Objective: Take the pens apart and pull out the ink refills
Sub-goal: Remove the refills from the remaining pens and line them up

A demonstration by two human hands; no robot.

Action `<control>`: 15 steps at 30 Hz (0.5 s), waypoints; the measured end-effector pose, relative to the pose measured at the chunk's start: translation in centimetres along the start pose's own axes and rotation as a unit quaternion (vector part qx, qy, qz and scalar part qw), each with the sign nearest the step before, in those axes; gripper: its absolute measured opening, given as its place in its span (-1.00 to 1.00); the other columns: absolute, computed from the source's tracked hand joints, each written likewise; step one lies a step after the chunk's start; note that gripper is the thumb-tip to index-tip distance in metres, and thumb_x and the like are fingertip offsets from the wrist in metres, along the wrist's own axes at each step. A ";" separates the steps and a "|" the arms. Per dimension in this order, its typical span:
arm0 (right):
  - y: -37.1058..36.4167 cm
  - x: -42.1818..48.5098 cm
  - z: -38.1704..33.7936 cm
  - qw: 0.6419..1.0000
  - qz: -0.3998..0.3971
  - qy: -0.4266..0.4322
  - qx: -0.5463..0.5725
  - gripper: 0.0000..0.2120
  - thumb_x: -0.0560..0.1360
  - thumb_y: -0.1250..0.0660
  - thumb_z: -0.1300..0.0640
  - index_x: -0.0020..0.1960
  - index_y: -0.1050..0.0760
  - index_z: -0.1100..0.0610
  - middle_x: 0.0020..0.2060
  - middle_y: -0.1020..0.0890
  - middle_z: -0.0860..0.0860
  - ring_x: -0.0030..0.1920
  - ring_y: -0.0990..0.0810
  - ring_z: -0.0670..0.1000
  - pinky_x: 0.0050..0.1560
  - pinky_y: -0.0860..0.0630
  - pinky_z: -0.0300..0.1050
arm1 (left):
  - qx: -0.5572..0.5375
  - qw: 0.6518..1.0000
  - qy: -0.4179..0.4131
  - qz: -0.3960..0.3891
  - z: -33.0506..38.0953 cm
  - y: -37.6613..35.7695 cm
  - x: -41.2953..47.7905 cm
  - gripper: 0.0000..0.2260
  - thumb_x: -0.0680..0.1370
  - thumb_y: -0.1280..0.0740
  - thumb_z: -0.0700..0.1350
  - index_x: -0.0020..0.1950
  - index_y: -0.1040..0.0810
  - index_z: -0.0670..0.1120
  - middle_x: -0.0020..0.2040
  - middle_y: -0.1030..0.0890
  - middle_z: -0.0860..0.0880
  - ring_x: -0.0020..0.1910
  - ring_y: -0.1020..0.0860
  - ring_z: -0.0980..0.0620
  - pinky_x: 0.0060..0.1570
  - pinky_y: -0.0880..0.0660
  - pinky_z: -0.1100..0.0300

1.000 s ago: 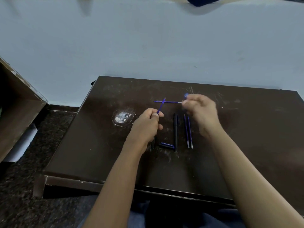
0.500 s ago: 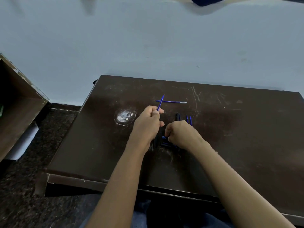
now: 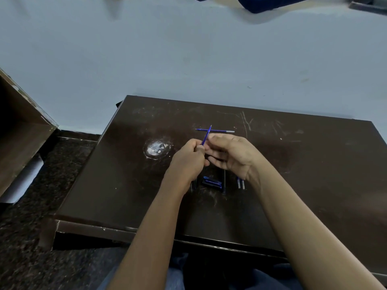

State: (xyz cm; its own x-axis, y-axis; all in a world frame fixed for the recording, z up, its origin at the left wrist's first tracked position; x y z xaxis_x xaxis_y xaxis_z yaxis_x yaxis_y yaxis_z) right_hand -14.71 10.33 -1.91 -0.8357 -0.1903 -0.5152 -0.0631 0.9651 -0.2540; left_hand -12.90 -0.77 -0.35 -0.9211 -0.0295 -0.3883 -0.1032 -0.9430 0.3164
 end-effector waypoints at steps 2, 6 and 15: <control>0.3 0.0 0.0 0.999 0.035 0.005 0.004 -0.92 0.50 -0.34 0.24 -0.03 -0.57 0.11 -0.26 -0.65 0.02 -0.27 -0.63 -0.12 -0.11 -0.52 -0.20 | 0.005 1.000 0.007 -0.012 0.0 -0.2 -0.1 -0.82 0.63 -0.09 -0.06 -0.04 -0.47 0.08 -0.25 -0.53 0.00 -0.43 -0.37 0.15 -0.46 -0.25 0.25; -0.1 -0.2 0.4 0.999 0.032 -0.008 -0.027 -0.91 0.48 -0.37 0.21 -0.01 -0.59 0.11 -0.29 -0.64 0.00 -0.31 -0.61 -0.12 -0.11 -0.49 -0.18 | 0.010 1.000 0.006 -0.026 0.0 -0.5 -0.1 -0.83 0.63 -0.10 -0.06 -0.01 -0.47 0.07 -0.28 -0.52 0.00 -0.44 -0.35 0.13 -0.48 -0.24 0.25; 4.4 5.5 -9.7 0.980 0.146 0.135 -0.003 -0.94 0.48 -0.32 0.28 -0.11 -0.56 0.16 -0.31 -0.63 0.04 -0.37 -0.61 -0.08 -0.21 -0.58 -0.21 | -0.018 1.000 0.002 -0.004 0.1 0.3 -0.2 -0.75 0.63 -0.07 -0.09 -0.12 -0.49 0.10 -0.32 -0.51 0.01 -0.43 -0.34 0.12 -0.46 -0.21 0.24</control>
State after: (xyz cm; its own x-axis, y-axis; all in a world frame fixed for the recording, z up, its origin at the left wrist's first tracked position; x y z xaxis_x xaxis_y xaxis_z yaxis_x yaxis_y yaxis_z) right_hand -24.88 15.31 2.09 -0.9321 0.1487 -0.3301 0.1987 0.9723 -0.1231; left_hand -12.79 -1.01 -0.13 -0.9188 -0.0230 -0.3940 -0.0969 -0.9546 0.2816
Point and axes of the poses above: each hand's wrist, its own x-axis towards the middle knuckle, its own y-axis out of the back of the hand, z = x × y, the point moved 10 cm from there along x, towards the middle knuckle
